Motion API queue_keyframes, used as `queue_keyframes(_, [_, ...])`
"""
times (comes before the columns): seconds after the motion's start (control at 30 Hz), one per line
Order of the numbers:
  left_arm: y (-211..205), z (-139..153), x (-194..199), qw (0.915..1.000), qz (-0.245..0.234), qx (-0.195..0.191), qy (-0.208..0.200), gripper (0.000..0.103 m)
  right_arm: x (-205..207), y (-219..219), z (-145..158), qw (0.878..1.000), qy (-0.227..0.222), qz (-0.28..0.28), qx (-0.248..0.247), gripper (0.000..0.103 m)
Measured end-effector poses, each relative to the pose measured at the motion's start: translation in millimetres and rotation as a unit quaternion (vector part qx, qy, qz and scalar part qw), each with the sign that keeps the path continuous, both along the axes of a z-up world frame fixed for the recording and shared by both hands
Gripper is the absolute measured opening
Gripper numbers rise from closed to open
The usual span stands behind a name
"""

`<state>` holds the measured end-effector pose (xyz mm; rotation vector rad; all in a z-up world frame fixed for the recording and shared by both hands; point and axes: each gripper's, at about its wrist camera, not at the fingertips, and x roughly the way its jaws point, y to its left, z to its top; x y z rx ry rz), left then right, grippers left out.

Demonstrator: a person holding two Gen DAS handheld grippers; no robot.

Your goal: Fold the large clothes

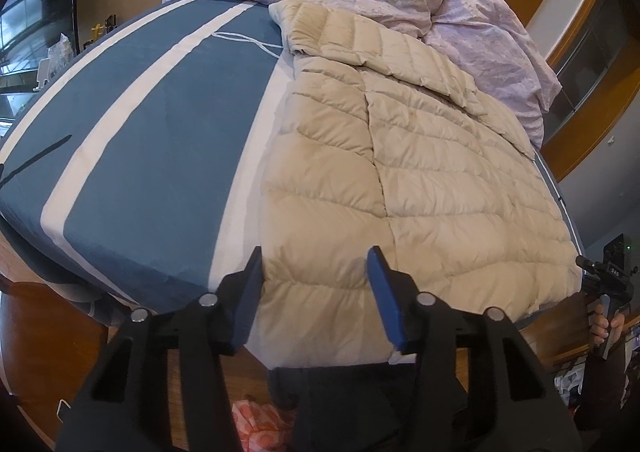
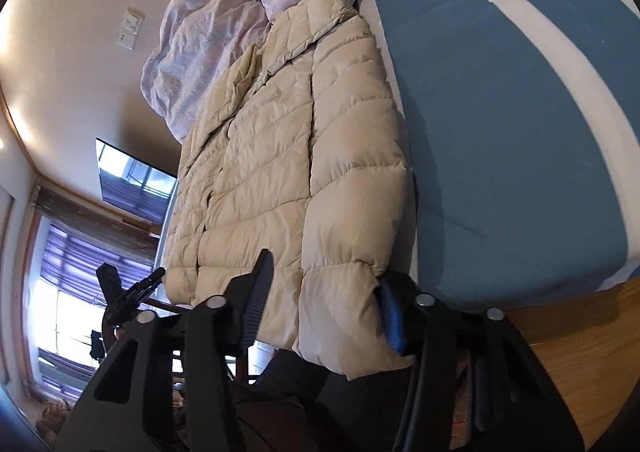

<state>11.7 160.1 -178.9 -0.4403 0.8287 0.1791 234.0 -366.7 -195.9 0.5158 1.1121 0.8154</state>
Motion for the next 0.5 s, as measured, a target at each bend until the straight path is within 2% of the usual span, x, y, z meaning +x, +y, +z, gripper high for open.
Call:
queue_keyframes(0.13, [-4,-1,0,1.0000,-0.003,-0.003,0.000,0.036,1,2,-3,1.000,0.008,-0.001,0.001,0.033])
queue_keyframes(0.27, [-5,-2,0,1.0000,0.000,-0.002,0.005,0.018,2,2,-1,1.000,0.004,-0.010,0.000,0.017])
queue_keyframes(0.37, [-7,1,-1,1.0000,0.003,0.007,0.004,0.010,2,0,5,1.000,-0.008,-0.018,-0.002,0.013])
queue_keyframes(0.5, [-14,13,0,0.9990,0.007,0.045,0.004,0.007,4,-1,18,0.999,-0.030,-0.030,-0.007,0.011])
